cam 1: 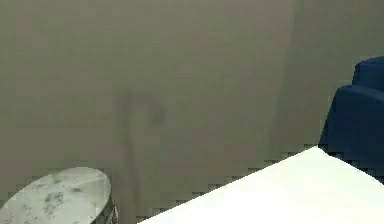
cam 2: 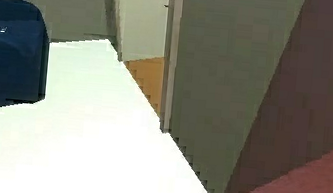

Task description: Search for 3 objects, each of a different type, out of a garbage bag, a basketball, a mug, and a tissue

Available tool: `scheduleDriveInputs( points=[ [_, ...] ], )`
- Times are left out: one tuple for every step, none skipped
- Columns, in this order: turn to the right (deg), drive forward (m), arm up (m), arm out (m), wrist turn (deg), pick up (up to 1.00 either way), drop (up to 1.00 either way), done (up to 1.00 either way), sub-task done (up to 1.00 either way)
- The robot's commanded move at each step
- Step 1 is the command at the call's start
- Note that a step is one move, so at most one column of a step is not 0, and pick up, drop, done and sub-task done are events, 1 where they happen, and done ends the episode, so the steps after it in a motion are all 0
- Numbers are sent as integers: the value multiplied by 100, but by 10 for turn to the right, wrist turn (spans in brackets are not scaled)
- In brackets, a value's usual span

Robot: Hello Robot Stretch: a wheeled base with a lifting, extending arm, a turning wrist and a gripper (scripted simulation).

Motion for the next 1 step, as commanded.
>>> scheduleDriveInputs(
  points=[
    [450,0,0,0,0,0,0,0,0]
  ],
)
